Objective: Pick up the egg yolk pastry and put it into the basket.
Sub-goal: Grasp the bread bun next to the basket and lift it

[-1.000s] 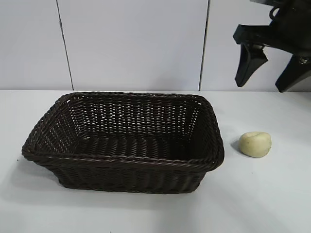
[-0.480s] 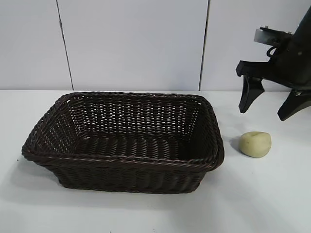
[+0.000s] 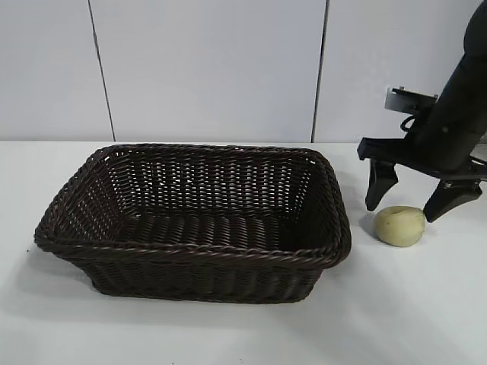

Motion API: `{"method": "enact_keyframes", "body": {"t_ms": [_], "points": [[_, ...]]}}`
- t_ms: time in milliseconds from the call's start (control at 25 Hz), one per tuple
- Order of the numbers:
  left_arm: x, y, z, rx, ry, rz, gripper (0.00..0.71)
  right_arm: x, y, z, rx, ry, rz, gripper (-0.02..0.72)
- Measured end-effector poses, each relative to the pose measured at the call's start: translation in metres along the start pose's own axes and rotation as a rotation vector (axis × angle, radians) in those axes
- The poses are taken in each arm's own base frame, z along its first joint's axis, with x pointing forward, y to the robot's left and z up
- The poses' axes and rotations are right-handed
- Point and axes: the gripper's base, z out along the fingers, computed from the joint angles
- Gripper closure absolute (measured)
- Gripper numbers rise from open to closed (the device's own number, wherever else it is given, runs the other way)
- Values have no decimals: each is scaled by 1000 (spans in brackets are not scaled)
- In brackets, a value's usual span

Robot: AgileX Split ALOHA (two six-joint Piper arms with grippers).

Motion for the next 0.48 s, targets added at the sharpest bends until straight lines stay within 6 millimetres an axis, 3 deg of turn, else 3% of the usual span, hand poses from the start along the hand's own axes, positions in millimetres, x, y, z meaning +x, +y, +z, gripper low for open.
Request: {"method": "enact_keyframes", "body": {"t_ms": [160, 360, 480], "points": [[0, 0, 0, 0, 0, 0, 198, 1, -1, 8, 3, 8, 14, 182], [0, 0, 0, 0, 0, 0, 198, 0, -1, 7, 4, 5, 13, 498], [0, 0, 0, 0, 0, 0, 198, 0, -1, 4, 2, 11, 12, 626]]}}
